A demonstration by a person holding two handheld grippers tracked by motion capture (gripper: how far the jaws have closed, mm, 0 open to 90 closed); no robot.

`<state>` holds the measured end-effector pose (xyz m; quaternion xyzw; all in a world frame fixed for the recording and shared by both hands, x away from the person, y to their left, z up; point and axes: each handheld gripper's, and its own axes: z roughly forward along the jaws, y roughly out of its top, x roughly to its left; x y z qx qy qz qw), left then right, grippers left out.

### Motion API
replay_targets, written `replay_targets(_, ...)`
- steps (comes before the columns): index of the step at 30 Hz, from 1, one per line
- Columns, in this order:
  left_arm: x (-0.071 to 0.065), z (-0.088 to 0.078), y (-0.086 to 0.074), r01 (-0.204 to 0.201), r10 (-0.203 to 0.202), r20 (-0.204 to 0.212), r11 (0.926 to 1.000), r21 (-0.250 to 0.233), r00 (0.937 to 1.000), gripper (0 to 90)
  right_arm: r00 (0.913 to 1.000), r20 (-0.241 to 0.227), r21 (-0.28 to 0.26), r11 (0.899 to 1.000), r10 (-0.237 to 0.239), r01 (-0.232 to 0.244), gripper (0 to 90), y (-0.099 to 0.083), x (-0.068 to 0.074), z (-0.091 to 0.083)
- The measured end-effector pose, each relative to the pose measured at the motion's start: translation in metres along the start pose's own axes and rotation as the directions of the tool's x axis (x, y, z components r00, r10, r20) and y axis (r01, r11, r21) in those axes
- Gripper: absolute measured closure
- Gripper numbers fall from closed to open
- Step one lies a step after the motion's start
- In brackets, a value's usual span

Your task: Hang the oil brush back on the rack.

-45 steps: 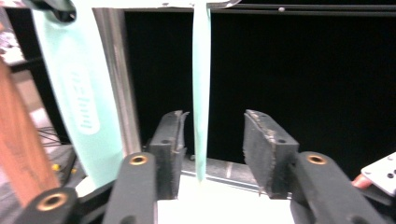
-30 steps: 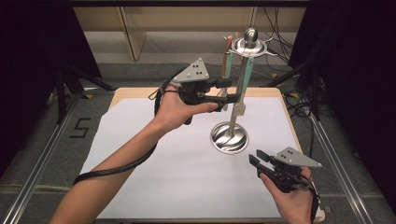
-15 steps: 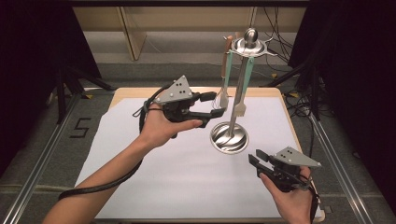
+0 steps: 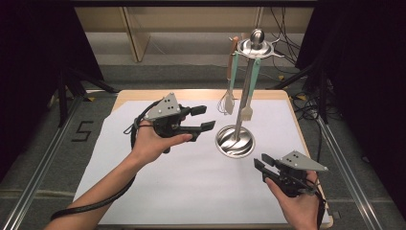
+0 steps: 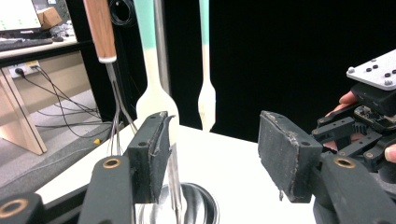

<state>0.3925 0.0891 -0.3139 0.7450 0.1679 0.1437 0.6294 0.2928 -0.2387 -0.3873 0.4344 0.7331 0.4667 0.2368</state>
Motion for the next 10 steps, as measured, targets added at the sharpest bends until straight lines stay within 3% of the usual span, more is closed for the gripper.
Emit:
replay_targets(1, 0.000, -0.001, -0.002, 0.006, -0.006, -0.002, 1.0000, -0.003, 1.0000, 42.9, 0.9988, -0.015, 0.000, 0.999, 0.047, -0.047, 64.8, -0.001, 0.004, 0.001)
replay_targets(7, -0.001, -0.006, -0.013, 0.026, -0.026, -0.014, 0.9996, -0.003, 0.9996, 42.9, 0.9993, -0.020, 0.004, 1.000, 0.031, -0.031, 63.4, 0.000, 0.001, 0.001)
replay_targets(8, 0.000, -0.007, -0.015, 0.011, -0.011, -0.010, 0.9999, 0.008, 0.9999, 42.9, 0.9997, -0.007, 0.003, 1.000, 0.025, -0.025, 62.9, -0.001, 0.001, 0.000)
replay_targets(10, -0.001, -0.006, -0.020, 0.032, -0.032, -0.017, 0.9995, 0.001, 0.9993, 42.9, 0.9998, -0.012, -0.019, 1.000, 0.017, -0.017, 62.3, -0.002, -0.002, 0.002)
